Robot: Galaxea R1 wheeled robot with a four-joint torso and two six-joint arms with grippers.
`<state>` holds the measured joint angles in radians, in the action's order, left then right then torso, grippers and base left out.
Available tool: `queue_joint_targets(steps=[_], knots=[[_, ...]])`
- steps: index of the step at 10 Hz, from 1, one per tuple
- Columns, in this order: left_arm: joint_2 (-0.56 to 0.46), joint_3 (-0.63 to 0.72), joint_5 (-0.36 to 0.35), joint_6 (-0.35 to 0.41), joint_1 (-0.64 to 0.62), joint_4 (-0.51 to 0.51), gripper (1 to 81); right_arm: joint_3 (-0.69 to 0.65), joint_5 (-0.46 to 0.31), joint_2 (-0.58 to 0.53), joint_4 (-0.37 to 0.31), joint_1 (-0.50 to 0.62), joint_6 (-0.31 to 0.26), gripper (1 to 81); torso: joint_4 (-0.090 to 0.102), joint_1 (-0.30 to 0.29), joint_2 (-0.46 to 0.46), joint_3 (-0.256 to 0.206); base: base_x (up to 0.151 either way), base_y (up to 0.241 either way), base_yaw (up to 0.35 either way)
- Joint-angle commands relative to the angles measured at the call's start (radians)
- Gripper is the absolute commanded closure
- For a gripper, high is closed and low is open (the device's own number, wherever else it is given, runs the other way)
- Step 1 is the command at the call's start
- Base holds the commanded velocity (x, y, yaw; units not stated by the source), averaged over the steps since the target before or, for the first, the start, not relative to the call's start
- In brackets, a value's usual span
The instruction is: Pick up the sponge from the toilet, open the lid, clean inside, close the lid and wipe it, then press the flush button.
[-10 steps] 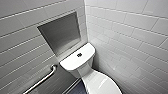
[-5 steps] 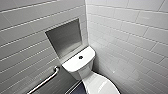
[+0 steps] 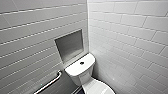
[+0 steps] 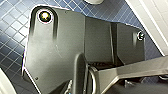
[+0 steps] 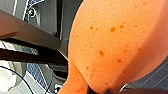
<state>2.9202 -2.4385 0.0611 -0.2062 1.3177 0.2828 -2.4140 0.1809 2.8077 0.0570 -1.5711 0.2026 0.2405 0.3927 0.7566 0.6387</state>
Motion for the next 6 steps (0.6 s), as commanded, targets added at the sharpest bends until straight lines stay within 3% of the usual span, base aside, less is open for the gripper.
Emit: queue_joint_targets(steps=[1, 2, 3, 5, 6], knots=[[-0.005, 0.006, 0.062, 0.004, -0.03, -0.011, 1.0, -0.04, -0.066, 0.017, 0.029, 0.005, -0.003, 81.1, 0.0, -0.061, -0.096, -0.095, 0.0, 0.0, 0.0], [-0.005, 0.006, 0.062, 0.004, -0.028, -0.01, 1.0, -0.06, -0.066, 0.031, 0.03, 0.007, -0.003, 81.1, 0.0, -0.086, -0.133, -0.133, 0.0, 0.0, 0.0], [-0.005, 0.004, 0.062, 0.004, -0.027, -0.01, 1.0, -0.072, -0.067, 0.037, 0.033, 0.009, -0.003, 81.1, 0.0, -0.109, -0.167, -0.07, 0.0, 0.0, 0.0], [-0.002, 0.004, 0.062, 0.004, -0.027, -0.01, 1.0, -0.074, -0.067, 0.04, 0.04, 0.009, -0.002, 81.1, 0.0, -0.148, -0.224, -0.11, 0.0, 0.0, 0.0], [0.002, 0.004, 0.063, 0.004, -0.027, -0.008, 1.0, -0.074, -0.067, 0.042, 0.04, 0.007, -0.002, 81.1, 0.0, -0.164, -0.25, -0.207, 0.0, 0.0, 0.0]])
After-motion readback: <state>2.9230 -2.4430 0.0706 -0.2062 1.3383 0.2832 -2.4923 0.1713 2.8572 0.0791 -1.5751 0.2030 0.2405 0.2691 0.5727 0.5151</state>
